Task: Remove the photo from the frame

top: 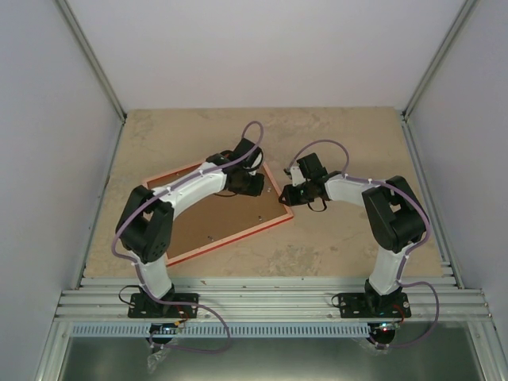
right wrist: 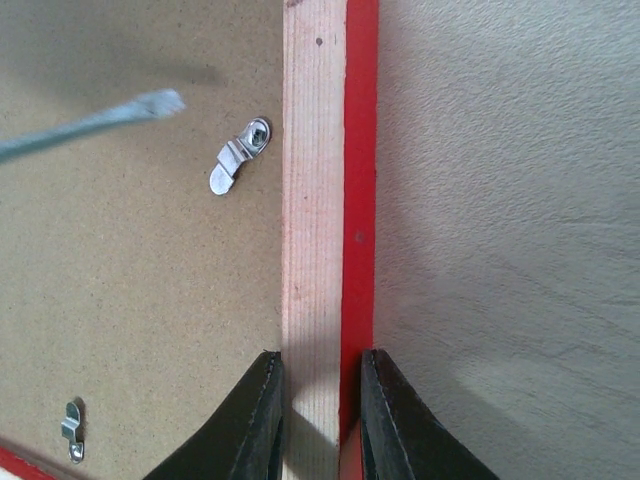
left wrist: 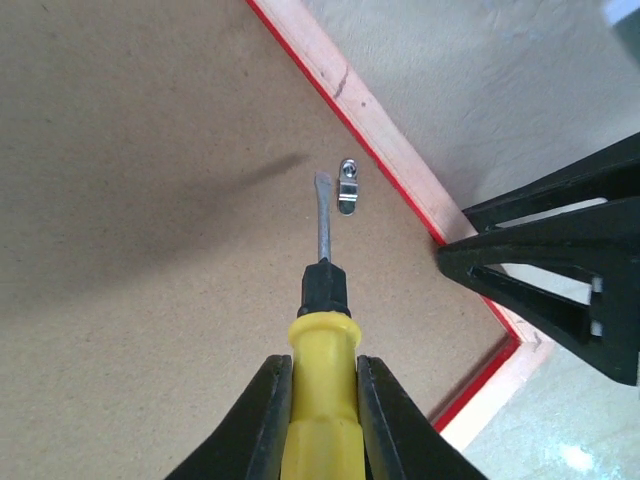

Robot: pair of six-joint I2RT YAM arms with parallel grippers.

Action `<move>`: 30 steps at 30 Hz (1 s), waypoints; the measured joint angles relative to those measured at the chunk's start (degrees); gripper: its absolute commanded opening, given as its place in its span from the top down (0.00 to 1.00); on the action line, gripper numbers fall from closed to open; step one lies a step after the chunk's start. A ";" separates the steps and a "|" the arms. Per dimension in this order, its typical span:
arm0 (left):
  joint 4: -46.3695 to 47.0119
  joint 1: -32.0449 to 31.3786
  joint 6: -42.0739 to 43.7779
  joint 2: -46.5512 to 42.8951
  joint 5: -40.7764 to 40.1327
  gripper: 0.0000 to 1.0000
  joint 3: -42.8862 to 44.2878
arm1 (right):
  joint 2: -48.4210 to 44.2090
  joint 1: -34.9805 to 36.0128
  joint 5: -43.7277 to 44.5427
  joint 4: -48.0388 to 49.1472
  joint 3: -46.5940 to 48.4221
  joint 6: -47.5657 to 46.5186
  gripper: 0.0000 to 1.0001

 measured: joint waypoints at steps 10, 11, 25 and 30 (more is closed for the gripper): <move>2.08 1.25 -3.32 -7.45 -2.56 1.00 -3.32 | -2.64 -1.33 3.48 0.70 -2.73 1.51 0.98; 2.21 1.64 -3.69 -8.09 -2.67 1.00 -3.87 | -3.28 -1.90 3.80 0.72 -3.48 1.86 0.98; 4.85 6.49 -7.10 -15.87 -2.95 1.00 -9.86 | -13.57 -11.34 10.49 0.98 -14.36 10.38 0.97; 5.20 7.15 -7.37 -16.94 -2.95 1.00 -10.84 | -17.99 -14.25 12.44 1.75 -19.10 14.21 0.87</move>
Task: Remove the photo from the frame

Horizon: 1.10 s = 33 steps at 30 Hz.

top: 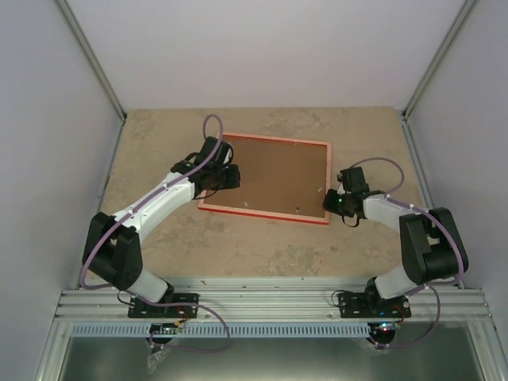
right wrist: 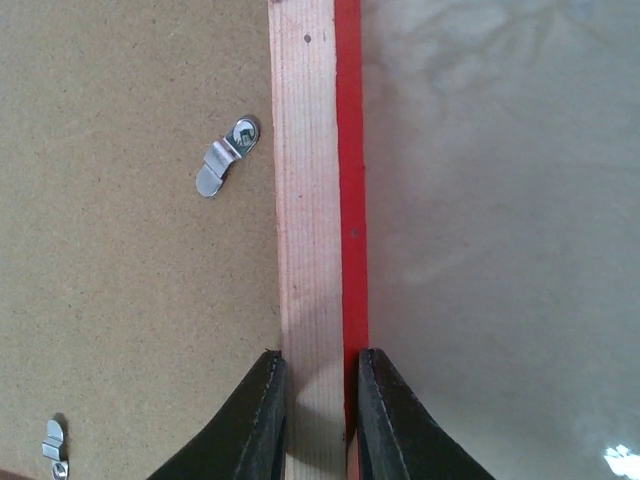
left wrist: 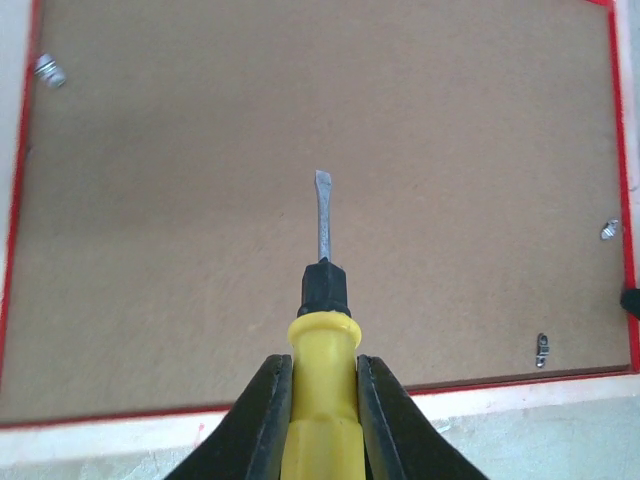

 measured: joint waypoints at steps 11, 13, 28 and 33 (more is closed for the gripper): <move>0.44 0.04 -0.15 -0.02 0.24 1.00 -0.17 | -6.03 -0.72 -2.21 -3.93 -4.66 0.90 0.58; 0.46 0.11 -0.17 -0.02 0.35 1.00 -0.17 | -6.64 -0.72 -3.58 -4.85 -4.96 0.24 0.57; 1.70 0.13 -0.20 -0.02 1.77 1.00 -0.17 | -4.35 8.15 -14.21 -5.88 -3.89 -4.83 0.55; 1.99 0.13 -0.22 -0.02 1.77 1.00 -0.17 | 1.14 16.87 -16.15 -5.86 1.18 -5.53 0.54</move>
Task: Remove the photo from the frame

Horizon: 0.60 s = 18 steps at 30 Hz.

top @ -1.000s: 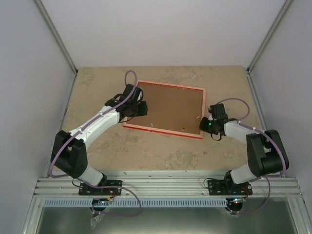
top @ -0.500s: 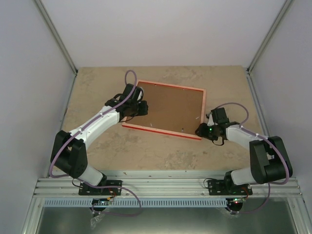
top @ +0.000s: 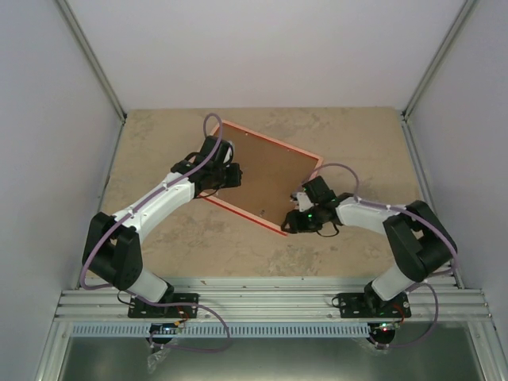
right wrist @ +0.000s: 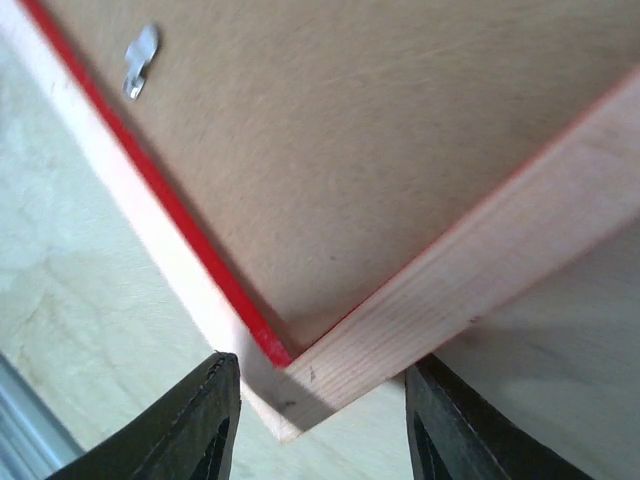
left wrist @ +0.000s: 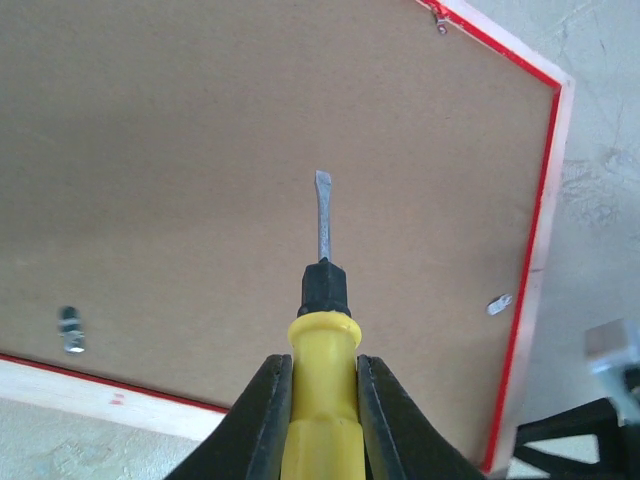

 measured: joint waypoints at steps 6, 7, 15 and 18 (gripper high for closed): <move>0.07 0.00 0.02 0.00 -0.02 1.00 0.00 | 6.95 8.28 -1.03 0.15 7.28 -0.57 0.53; 0.07 0.00 0.02 0.00 -0.04 1.00 0.00 | 8.11 9.16 -1.05 0.09 8.57 -0.74 0.53; 0.11 1.42 0.02 -0.61 0.00 1.00 -0.50 | 10.95 10.58 -0.04 -6.16 16.00 -6.38 0.48; 0.11 2.84 0.00 -1.73 0.02 1.00 -1.33 | 10.80 8.74 0.61 -9.90 19.43 -10.51 0.45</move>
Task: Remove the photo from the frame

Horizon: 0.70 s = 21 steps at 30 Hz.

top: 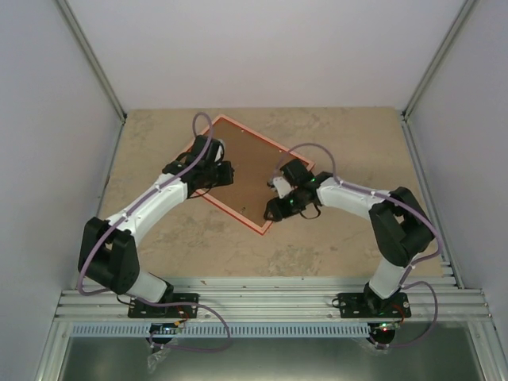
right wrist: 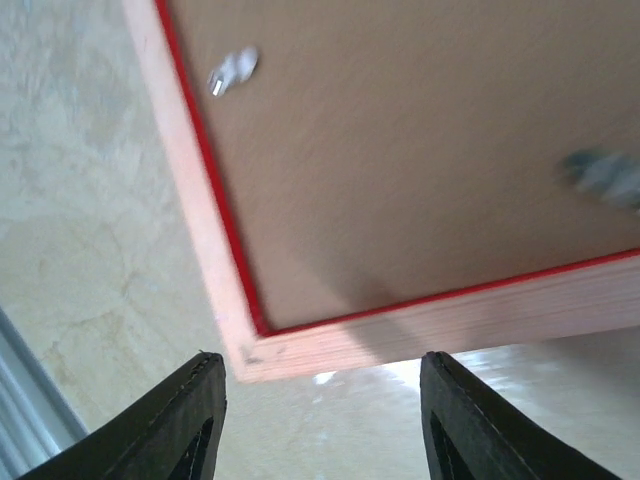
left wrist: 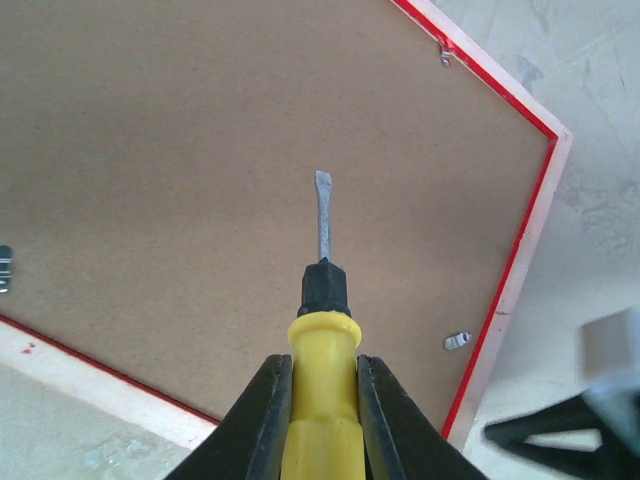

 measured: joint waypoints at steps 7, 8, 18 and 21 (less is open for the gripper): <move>0.50 2.21 0.00 -1.95 0.72 1.00 -2.51 | -0.28 -11.45 2.05 -3.37 7.91 -6.91 0.44; 0.57 2.43 -0.02 -2.23 1.05 1.00 -3.15 | 0.17 -13.09 2.25 -3.17 9.31 -7.19 0.44; 0.96 3.43 -0.57 -4.07 3.89 1.00 -7.15 | 14.38 -21.86 4.96 4.70 25.18 -6.36 0.41; 0.94 3.43 -0.57 -5.05 4.52 1.00 -7.78 | 19.56 -23.61 5.09 5.84 29.92 -6.73 0.41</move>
